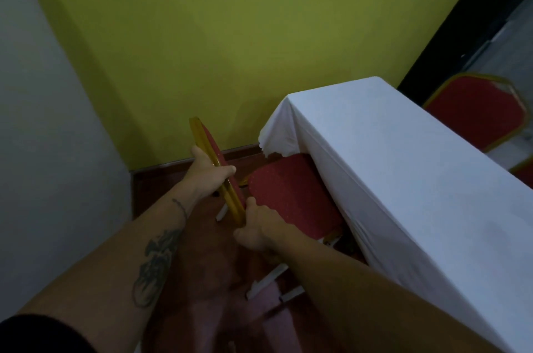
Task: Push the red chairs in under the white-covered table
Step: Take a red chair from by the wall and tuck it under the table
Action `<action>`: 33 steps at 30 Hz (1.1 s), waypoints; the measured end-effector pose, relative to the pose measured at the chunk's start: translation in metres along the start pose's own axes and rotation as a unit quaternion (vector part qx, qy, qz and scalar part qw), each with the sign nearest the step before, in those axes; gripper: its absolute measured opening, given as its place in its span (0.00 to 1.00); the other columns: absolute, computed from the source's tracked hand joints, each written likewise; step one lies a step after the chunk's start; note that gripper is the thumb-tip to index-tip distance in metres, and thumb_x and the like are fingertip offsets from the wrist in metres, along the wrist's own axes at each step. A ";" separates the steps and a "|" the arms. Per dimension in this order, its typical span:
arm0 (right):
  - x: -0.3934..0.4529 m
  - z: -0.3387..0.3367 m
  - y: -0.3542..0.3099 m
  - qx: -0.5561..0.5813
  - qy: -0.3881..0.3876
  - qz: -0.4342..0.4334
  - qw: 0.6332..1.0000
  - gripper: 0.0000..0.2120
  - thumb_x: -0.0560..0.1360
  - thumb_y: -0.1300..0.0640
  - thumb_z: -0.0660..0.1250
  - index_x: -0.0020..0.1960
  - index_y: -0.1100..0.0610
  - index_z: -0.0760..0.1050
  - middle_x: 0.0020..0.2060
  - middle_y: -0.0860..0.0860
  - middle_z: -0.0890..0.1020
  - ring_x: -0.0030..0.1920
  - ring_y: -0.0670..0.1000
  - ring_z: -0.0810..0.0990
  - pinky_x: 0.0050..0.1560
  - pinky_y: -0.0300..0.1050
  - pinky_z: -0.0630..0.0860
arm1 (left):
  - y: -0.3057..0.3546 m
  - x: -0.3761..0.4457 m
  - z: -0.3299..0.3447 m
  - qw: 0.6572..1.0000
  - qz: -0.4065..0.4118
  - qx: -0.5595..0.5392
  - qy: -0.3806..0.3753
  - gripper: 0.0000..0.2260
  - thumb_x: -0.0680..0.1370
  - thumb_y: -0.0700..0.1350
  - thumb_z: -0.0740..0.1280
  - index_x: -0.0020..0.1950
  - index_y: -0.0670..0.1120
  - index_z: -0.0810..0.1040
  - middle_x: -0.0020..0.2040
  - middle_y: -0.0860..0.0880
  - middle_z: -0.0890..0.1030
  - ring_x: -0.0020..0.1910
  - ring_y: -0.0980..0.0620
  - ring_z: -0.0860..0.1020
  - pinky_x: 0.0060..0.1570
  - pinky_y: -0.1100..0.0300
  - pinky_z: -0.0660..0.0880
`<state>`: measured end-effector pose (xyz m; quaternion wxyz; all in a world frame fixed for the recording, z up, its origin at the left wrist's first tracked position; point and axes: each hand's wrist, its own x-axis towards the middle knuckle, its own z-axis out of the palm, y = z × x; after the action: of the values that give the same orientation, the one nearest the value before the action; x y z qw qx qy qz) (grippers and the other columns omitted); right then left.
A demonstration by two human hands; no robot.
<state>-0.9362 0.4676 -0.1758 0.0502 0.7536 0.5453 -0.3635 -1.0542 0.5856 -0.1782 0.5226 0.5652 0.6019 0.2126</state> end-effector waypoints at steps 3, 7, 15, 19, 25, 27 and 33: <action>-0.014 -0.001 0.019 -0.004 0.000 -0.003 1.000 0.38 0.76 0.46 0.68 0.78 0.57 0.54 0.67 0.61 0.73 0.64 0.63 0.75 0.62 0.57 0.74 | 0.002 -0.017 0.017 1.000 0.007 -0.005 0.008 0.45 0.68 0.48 0.72 0.75 0.43 0.45 0.59 0.41 0.77 0.47 0.47 0.79 0.49 0.47 0.80; -0.030 0.001 0.031 -0.004 0.004 -0.016 1.000 0.36 0.76 0.46 0.67 0.76 0.58 0.57 0.67 0.61 0.73 0.64 0.63 0.75 0.63 0.59 0.74 | 0.002 -0.034 0.029 0.999 0.005 -0.007 0.031 0.44 0.66 0.49 0.71 0.73 0.44 0.49 0.59 0.40 0.76 0.49 0.44 0.79 0.47 0.48 0.80; -0.061 0.031 0.041 -0.020 0.008 -0.055 0.998 0.38 0.76 0.48 0.68 0.78 0.60 0.56 0.69 0.62 0.73 0.66 0.65 0.74 0.62 0.57 0.73 | -0.023 -0.075 0.029 0.999 -0.001 -0.003 0.053 0.35 0.71 0.45 0.73 0.69 0.44 0.53 0.50 0.45 0.76 0.45 0.47 0.78 0.40 0.53 0.78; -0.070 0.057 0.033 -0.029 0.009 -0.075 0.997 0.37 0.74 0.45 0.69 0.75 0.61 0.59 0.68 0.61 0.73 0.66 0.65 0.74 0.62 0.56 0.73 | -0.035 -0.092 0.015 0.999 -0.007 -0.007 0.041 0.28 0.74 0.41 0.71 0.65 0.45 0.55 0.48 0.45 0.75 0.42 0.50 0.77 0.32 0.58 0.75; -0.070 0.061 0.031 -0.047 -0.001 -0.094 0.994 0.38 0.74 0.44 0.68 0.75 0.61 0.57 0.68 0.62 0.73 0.67 0.66 0.73 0.63 0.57 0.72 | -0.039 -0.094 0.007 0.999 -0.022 -0.022 0.013 0.40 0.73 0.41 0.72 0.74 0.46 0.48 0.54 0.45 0.75 0.48 0.47 0.78 0.38 0.54 0.77; -0.068 0.057 0.030 -0.044 0.001 -0.098 0.994 0.36 0.74 0.45 0.68 0.74 0.61 0.59 0.67 0.62 0.73 0.66 0.66 0.74 0.62 0.57 0.73 | -0.037 -0.090 0.006 0.999 -0.025 -0.019 0.016 0.40 0.73 0.42 0.72 0.74 0.45 0.47 0.52 0.46 0.74 0.47 0.47 0.78 0.38 0.54 0.77; -0.052 0.039 0.028 -0.035 0.006 -0.088 0.996 0.36 0.74 0.43 0.67 0.74 0.60 0.59 0.67 0.61 0.74 0.65 0.65 0.74 0.60 0.56 0.73 | -0.015 -0.069 0.010 1.000 -0.026 -0.009 0.007 0.40 0.75 0.43 0.71 0.76 0.44 0.46 0.50 0.49 0.74 0.45 0.49 0.77 0.33 0.57 0.75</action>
<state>-0.9388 0.3973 -0.1824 0.0411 0.7028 0.6219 -0.3430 -1.0651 0.5158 -0.1681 0.5289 0.5429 0.6182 0.2081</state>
